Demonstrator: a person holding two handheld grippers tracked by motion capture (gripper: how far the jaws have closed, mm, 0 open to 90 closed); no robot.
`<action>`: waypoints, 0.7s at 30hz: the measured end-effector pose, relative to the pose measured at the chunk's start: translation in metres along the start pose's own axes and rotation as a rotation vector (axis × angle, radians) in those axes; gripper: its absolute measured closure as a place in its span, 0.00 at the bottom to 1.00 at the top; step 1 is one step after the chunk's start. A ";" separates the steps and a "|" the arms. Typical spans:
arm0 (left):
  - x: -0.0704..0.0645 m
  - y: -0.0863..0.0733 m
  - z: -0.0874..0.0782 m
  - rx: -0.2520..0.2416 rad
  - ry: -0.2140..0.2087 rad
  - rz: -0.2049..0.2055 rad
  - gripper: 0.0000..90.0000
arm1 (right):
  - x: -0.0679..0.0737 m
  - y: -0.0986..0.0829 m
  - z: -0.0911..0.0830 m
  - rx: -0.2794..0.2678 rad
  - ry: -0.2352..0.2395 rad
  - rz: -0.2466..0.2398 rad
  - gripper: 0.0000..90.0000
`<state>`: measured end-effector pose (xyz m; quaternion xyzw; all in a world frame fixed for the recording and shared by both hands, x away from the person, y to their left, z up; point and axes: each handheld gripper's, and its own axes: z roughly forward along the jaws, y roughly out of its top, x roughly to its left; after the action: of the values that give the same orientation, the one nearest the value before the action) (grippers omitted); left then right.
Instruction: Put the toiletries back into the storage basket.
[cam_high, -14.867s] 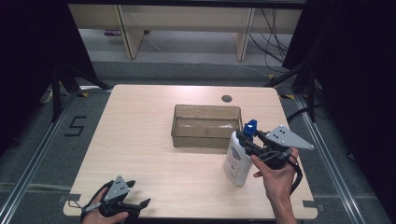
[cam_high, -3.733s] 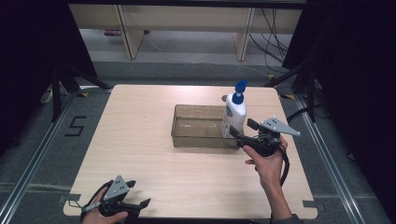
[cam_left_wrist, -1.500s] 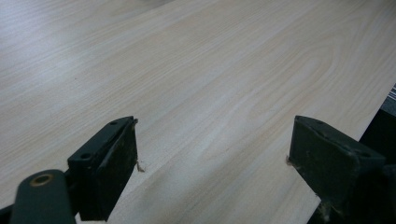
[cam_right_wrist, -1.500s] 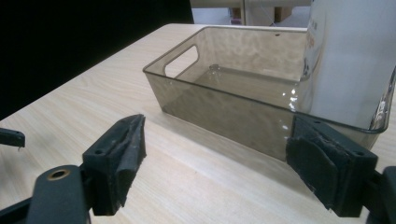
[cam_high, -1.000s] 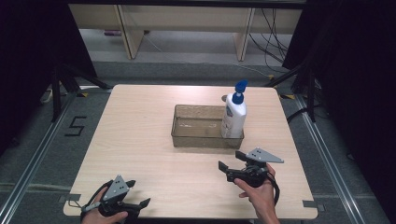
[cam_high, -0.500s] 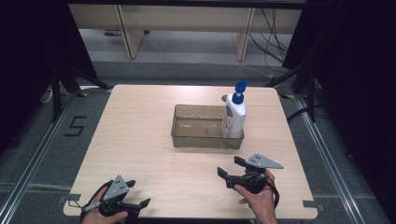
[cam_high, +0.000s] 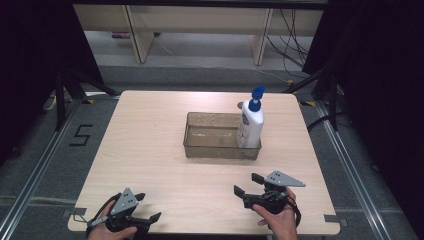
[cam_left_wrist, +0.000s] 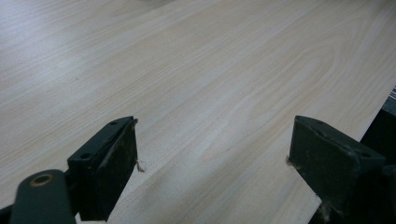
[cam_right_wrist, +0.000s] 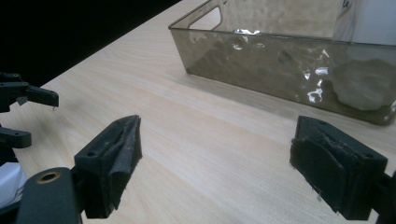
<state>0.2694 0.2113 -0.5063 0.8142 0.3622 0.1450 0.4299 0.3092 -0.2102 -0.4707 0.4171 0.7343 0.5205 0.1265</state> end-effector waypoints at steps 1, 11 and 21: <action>0.000 0.000 0.000 0.001 0.000 0.000 0.17 | 0.000 -0.001 -0.001 0.010 -0.004 0.008 0.18; 0.000 0.000 0.000 0.002 -0.002 0.000 0.17 | 0.002 -0.006 -0.005 0.016 0.019 0.025 0.18; 0.000 0.000 0.000 0.004 -0.004 0.001 0.17 | -0.003 -0.011 -0.011 0.041 -0.023 0.034 0.17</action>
<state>0.2694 0.2113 -0.5062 0.8157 0.3611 0.1427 0.4288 0.2990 -0.2208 -0.4768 0.4377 0.7361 0.5027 0.1176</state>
